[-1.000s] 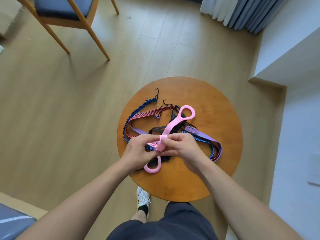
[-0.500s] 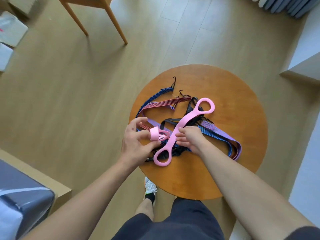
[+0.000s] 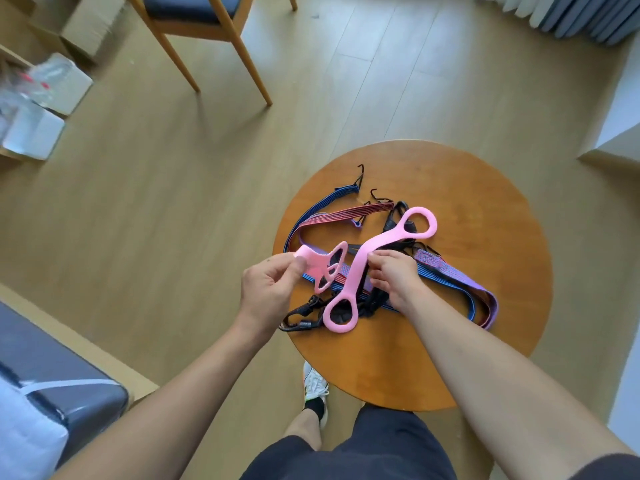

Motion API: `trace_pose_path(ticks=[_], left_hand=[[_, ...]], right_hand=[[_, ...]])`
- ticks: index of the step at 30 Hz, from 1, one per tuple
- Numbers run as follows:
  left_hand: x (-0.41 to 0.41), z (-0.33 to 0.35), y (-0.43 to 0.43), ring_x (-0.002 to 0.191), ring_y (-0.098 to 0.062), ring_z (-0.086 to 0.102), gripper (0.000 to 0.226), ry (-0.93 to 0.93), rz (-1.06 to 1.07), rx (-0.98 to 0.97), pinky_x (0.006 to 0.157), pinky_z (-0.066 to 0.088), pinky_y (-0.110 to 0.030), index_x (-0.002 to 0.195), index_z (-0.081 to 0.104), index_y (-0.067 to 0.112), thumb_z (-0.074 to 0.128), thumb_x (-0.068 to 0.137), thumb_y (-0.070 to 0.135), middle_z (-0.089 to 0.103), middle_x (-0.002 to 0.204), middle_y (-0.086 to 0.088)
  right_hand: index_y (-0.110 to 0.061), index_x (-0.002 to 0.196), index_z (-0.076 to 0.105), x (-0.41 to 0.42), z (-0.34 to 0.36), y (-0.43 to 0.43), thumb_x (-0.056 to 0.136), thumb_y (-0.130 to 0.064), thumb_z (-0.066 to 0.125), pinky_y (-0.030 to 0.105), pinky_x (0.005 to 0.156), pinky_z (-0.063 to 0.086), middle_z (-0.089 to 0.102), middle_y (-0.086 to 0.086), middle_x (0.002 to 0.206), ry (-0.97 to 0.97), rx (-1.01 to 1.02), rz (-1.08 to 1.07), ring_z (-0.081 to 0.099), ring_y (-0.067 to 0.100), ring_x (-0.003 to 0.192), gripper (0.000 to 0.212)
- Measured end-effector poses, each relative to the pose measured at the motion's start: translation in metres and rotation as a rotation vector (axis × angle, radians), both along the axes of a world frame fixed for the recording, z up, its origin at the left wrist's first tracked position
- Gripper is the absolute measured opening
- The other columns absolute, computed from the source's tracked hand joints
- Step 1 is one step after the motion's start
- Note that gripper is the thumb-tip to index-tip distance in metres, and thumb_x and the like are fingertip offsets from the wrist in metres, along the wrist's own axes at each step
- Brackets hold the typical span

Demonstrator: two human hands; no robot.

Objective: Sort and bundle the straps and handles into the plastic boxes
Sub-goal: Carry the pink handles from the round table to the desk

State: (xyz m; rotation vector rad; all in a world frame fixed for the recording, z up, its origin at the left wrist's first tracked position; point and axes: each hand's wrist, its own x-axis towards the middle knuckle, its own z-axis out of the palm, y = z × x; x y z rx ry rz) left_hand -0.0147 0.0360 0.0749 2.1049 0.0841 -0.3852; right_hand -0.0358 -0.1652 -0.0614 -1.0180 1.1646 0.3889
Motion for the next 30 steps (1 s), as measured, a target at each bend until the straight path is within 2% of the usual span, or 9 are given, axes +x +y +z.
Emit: trace_pose_path(ticks=[3, 8, 11, 14, 18, 21, 25, 28, 30], left_hand=[[0.004, 0.012, 0.000, 0.092, -0.006, 0.074, 0.020, 0.006, 0.012, 0.012, 0.087, 0.057, -0.030, 0.081, 0.084, 0.014, 0.073, 0.094, 0.004, 0.081, 0.094, 0.003], [0.009, 0.025, 0.003, 0.078, 0.000, 0.072, 0.030, -0.030, 0.138, 0.025, 0.073, 0.055, -0.024, 0.056, 0.071, 0.016, 0.081, 0.080, 0.001, 0.079, 0.080, 0.011], [0.010, 0.035, 0.004, 0.071, -0.002, 0.070, 0.039, -0.097, 0.190, -0.036, 0.060, 0.051, -0.016, 0.064, 0.045, 0.017, 0.077, 0.076, -0.003, 0.078, 0.078, 0.006], [0.012, 0.046, 0.005, 0.067, -0.001, 0.066, 0.039, -0.144, 0.148, -0.126, 0.061, 0.052, -0.016, 0.076, 0.047, 0.024, 0.075, 0.076, -0.002, 0.072, 0.081, 0.005], [0.013, 0.063, 0.007, 0.074, 0.002, 0.062, 0.038, -0.186, 0.027, -0.214, 0.065, 0.052, -0.014, 0.096, 0.056, 0.029, 0.066, 0.078, -0.003, 0.064, 0.087, 0.001], [0.009, 0.081, 0.007, 0.071, -0.002, 0.056, 0.035, -0.203, -0.038, -0.287, 0.067, 0.054, -0.020, 0.096, 0.059, 0.029, 0.057, 0.077, 0.000, 0.058, 0.082, 0.003], [0.005, 0.107, -0.001, 0.064, -0.009, 0.044, 0.043, -0.191, -0.052, -0.411, 0.061, 0.047, -0.035, 0.085, 0.064, 0.025, 0.047, 0.069, -0.010, 0.047, 0.073, 0.006], [-0.007, 0.135, -0.008, 0.055, -0.007, 0.040, 0.043, -0.148, -0.064, -0.578, 0.049, 0.037, -0.026, 0.082, 0.064, 0.024, 0.043, 0.062, -0.007, 0.042, 0.064, 0.010], [-0.021, 0.151, -0.012, 0.056, -0.009, 0.041, 0.036, -0.130, -0.134, -0.624, 0.050, 0.036, -0.028, 0.086, 0.064, 0.023, 0.047, 0.064, 0.000, 0.042, 0.065, 0.007]], right_hand=[[-0.004, 0.106, 0.071, 0.000, 0.011, 0.000, 0.092, -0.009, 0.065, 0.027, 0.062, 0.050, 0.072, 0.009, 0.090, -0.027, 0.054, -0.063, 0.064, 0.018, 0.074, 0.016], [-0.009, 0.103, 0.070, -0.009, 0.041, -0.001, 0.096, -0.022, 0.067, 0.026, 0.058, 0.049, 0.070, 0.003, 0.077, -0.103, 0.072, -0.054, 0.061, 0.012, 0.058, 0.015], [-0.006, 0.103, 0.066, -0.019, 0.065, -0.004, 0.096, -0.015, 0.067, 0.027, 0.055, 0.049, 0.067, 0.009, 0.081, -0.182, -0.001, -0.045, 0.060, 0.016, 0.060, 0.012], [-0.008, 0.094, 0.064, -0.030, 0.094, -0.005, 0.094, -0.007, 0.068, 0.028, 0.051, 0.052, 0.064, 0.012, 0.084, -0.267, -0.100, -0.020, 0.061, 0.016, 0.058, 0.005], [-0.006, 0.097, 0.066, -0.047, 0.138, -0.004, 0.091, -0.002, 0.070, 0.048, 0.081, 0.058, 0.071, 0.020, 0.108, -0.369, -0.296, 0.060, 0.071, 0.032, 0.090, 0.009], [-0.009, 0.090, 0.068, -0.067, 0.180, 0.001, 0.087, 0.005, 0.072, 0.021, 0.059, 0.052, 0.070, 0.011, 0.091, -0.457, -0.425, 0.082, 0.066, 0.012, 0.070, 0.015], [-0.009, 0.090, 0.070, -0.099, 0.240, 0.013, 0.086, 0.008, 0.072, 0.018, 0.064, 0.052, 0.071, 0.006, 0.084, -0.562, -0.596, 0.109, 0.063, 0.011, 0.071, 0.018], [-0.006, 0.094, 0.071, -0.127, 0.279, 0.024, 0.086, 0.008, 0.072, 0.022, 0.070, 0.053, 0.072, 0.009, 0.089, -0.623, -0.699, 0.076, 0.065, 0.011, 0.076, 0.016], [-0.004, 0.097, 0.072, -0.148, 0.302, 0.033, 0.085, 0.006, 0.074, 0.019, 0.069, 0.054, 0.074, 0.009, 0.091, -0.657, -0.761, 0.039, 0.068, 0.008, 0.076, 0.016]])
